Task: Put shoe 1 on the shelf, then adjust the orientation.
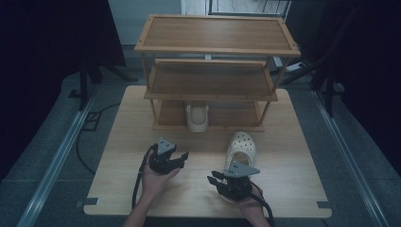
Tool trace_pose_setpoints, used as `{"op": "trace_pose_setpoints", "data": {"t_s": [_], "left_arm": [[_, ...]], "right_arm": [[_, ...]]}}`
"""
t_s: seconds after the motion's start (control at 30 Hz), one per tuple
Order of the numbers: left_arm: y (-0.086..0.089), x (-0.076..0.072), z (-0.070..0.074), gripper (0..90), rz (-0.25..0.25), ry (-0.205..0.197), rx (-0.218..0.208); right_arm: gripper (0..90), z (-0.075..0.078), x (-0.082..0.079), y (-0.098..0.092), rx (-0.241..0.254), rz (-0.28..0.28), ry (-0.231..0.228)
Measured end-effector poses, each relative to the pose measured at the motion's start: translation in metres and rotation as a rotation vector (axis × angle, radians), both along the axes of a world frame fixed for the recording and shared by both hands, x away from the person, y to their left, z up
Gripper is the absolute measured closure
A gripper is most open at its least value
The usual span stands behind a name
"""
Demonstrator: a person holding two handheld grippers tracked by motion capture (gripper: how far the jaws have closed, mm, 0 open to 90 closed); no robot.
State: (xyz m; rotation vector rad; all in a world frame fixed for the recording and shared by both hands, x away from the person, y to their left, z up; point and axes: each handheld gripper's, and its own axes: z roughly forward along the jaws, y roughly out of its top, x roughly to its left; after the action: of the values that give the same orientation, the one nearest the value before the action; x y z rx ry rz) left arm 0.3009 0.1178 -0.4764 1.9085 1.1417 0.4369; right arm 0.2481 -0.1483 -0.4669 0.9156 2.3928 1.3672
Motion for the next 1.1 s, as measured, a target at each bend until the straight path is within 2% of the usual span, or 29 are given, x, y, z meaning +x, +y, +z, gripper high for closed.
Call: {"op": "trace_pose_setpoints", "data": {"t_s": [0.13, 0.33, 0.47, 0.57, 0.83, 1.1], "left_arm": [[0.008, -0.012, -0.004, 41.7, 0.004, 0.017, -0.014], [0.024, -0.025, 0.000, 41.3, 0.026, 0.004, -0.026], [0.033, -0.030, 0.001, 41.3, 0.038, -0.001, -0.025], [0.037, -0.031, 0.004, 40.9, 0.040, -0.002, -0.042], [0.040, -0.031, 0.004, 40.5, 0.032, 0.009, -0.050], [0.042, -0.031, 0.002, 40.3, 0.031, 0.029, -0.061]], "right_arm": [[76.4, 0.000, 0.000, 0.000, -0.004, 0.000, -0.001], [89.7, 0.001, 0.000, 0.000, -0.014, 0.017, -0.005], [89.9, 0.000, 0.001, 0.003, -0.035, 0.027, -0.010], [89.9, -0.001, 0.000, 0.007, -0.056, 0.034, -0.016], [89.8, -0.002, -0.002, 0.009, -0.119, 0.036, -0.036], [89.0, -0.009, 0.000, 0.004, -0.211, 0.015, -0.008]]}}
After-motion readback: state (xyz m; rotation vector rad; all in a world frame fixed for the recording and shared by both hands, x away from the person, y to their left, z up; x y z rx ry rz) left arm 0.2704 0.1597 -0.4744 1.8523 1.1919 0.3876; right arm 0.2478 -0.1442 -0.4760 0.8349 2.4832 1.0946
